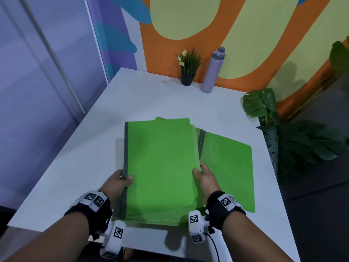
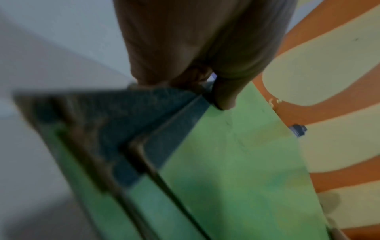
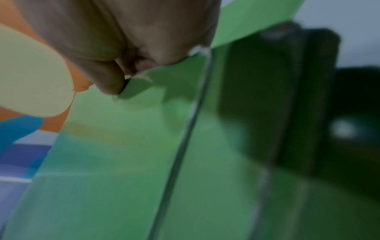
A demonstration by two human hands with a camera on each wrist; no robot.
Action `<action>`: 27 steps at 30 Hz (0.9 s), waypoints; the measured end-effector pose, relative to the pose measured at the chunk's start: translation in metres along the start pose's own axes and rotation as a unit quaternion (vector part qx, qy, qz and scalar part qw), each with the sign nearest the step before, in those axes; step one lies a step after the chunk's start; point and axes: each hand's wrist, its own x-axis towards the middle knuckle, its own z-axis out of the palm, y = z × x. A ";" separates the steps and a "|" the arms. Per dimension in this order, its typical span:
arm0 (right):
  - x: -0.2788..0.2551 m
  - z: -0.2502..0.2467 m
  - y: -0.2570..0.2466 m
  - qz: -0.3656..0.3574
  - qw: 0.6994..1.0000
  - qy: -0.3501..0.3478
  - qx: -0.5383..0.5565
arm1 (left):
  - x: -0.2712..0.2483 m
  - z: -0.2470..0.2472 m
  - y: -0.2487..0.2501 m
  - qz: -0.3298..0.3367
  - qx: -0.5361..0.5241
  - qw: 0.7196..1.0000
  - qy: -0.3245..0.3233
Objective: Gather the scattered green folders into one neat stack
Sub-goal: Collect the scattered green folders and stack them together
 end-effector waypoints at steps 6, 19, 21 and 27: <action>0.026 0.006 0.026 -0.085 0.918 -0.017 -0.387 | 0.015 -0.018 -0.015 0.019 0.018 0.996 0.088; 0.029 -0.090 0.054 0.002 0.828 0.154 -0.539 | 0.065 -0.018 -0.057 -0.069 0.138 0.988 0.008; 0.032 -0.079 0.058 0.071 0.833 0.176 -0.520 | 0.056 -0.009 -0.052 -0.077 0.179 0.981 -0.015; 0.035 -0.059 0.069 0.134 0.913 0.179 -0.342 | 0.112 -0.003 -0.109 -0.080 0.167 0.982 -0.041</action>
